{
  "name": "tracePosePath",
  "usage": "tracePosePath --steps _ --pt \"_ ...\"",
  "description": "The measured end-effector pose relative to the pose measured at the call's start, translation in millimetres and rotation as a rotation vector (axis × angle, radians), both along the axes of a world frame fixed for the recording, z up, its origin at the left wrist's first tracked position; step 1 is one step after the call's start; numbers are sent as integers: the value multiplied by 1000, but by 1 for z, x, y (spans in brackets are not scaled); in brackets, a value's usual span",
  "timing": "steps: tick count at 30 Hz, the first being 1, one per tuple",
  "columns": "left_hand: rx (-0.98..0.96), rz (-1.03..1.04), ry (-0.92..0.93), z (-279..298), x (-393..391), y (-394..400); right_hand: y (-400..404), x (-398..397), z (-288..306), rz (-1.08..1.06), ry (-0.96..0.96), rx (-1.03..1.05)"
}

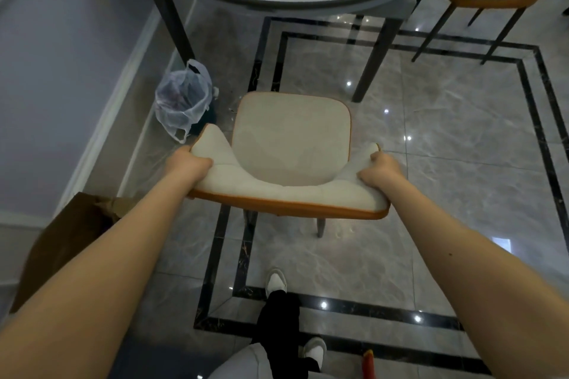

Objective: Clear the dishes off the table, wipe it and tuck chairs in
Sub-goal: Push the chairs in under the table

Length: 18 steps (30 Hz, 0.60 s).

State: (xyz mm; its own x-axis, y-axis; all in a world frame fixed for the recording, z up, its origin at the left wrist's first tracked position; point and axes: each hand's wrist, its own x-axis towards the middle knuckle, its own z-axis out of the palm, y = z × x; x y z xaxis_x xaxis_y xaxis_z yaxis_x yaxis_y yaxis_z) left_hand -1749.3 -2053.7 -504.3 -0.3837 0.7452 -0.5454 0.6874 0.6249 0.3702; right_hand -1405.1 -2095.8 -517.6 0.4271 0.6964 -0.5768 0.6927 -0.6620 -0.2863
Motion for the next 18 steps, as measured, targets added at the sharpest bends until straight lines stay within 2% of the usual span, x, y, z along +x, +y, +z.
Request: tracePosePath --steps 7,13,18 --pt "-14 -15 44 -3 -16 106 107 -12 -1 -27 6 13" --pt "-43 -43 91 1 2 175 169 -2 -1 -157 89 34" --pt "-31 -72 101 4 15 226 216 10 0 -179 135 48"
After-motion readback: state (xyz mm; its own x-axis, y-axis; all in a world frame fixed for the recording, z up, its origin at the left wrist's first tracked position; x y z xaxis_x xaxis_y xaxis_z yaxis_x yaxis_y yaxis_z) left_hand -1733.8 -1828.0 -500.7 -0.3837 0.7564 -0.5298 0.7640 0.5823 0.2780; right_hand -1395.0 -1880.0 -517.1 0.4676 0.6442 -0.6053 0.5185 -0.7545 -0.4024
